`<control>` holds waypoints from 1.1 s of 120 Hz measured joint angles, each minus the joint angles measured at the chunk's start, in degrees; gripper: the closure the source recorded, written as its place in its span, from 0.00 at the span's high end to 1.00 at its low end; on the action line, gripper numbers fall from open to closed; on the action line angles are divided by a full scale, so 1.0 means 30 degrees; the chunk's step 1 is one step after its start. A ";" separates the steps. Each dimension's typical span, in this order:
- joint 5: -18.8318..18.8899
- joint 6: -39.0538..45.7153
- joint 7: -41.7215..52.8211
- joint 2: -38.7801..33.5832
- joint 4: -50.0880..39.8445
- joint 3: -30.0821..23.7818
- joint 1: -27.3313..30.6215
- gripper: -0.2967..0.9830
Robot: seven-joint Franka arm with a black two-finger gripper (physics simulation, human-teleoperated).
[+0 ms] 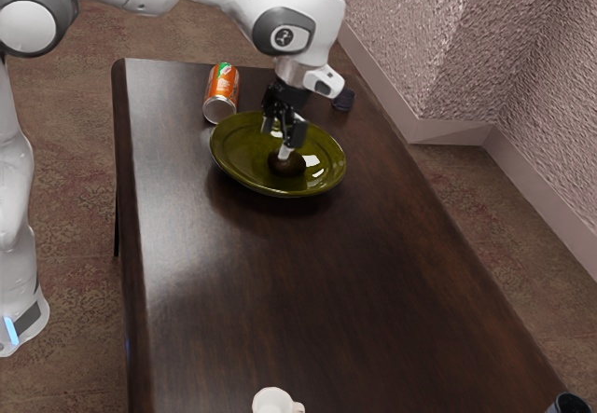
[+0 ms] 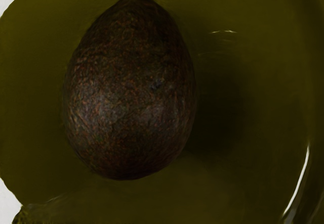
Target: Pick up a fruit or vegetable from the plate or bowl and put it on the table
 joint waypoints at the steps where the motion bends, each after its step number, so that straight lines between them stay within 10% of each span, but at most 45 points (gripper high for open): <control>1: -0.0005 0.0000 0.0001 0.0000 0.0001 0.0016 0.0006 0.77; 132: -0.0666 0.0002 0.0044 0.3560 0.1896 -0.0289 0.0794 0.77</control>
